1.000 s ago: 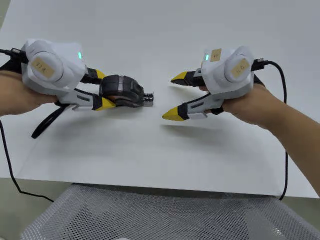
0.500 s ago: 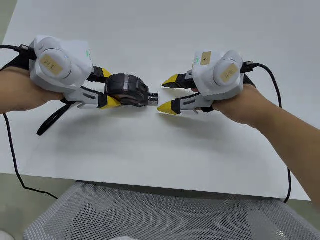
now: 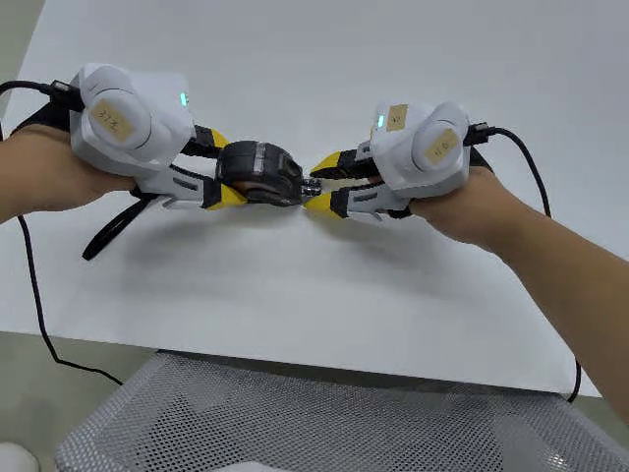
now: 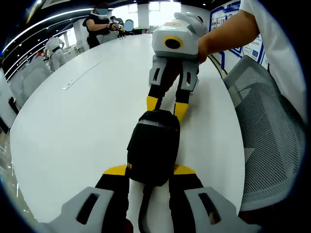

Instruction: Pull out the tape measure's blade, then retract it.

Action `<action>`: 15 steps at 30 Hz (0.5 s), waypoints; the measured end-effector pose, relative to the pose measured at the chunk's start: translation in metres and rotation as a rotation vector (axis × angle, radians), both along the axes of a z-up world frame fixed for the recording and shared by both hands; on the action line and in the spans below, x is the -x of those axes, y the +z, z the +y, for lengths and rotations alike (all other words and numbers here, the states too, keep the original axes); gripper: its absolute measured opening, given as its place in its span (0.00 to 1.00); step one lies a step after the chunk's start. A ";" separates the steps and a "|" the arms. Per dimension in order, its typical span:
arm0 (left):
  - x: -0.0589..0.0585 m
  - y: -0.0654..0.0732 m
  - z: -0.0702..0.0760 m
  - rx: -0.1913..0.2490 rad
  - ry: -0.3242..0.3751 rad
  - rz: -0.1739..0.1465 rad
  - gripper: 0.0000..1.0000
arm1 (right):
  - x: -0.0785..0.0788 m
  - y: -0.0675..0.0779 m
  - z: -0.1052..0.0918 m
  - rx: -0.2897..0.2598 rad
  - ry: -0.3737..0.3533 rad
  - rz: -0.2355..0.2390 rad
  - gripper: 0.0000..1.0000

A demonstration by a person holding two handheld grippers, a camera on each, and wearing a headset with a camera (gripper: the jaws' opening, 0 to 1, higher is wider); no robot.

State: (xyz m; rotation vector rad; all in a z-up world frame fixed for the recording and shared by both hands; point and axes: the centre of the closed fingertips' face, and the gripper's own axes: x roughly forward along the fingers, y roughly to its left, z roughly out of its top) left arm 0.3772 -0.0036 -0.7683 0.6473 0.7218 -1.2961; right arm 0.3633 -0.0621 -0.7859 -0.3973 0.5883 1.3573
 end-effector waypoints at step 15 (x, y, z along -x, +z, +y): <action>0.000 -0.001 0.000 0.000 -0.010 -0.010 0.26 | 0.000 -0.004 0.002 -0.002 0.021 -0.040 0.12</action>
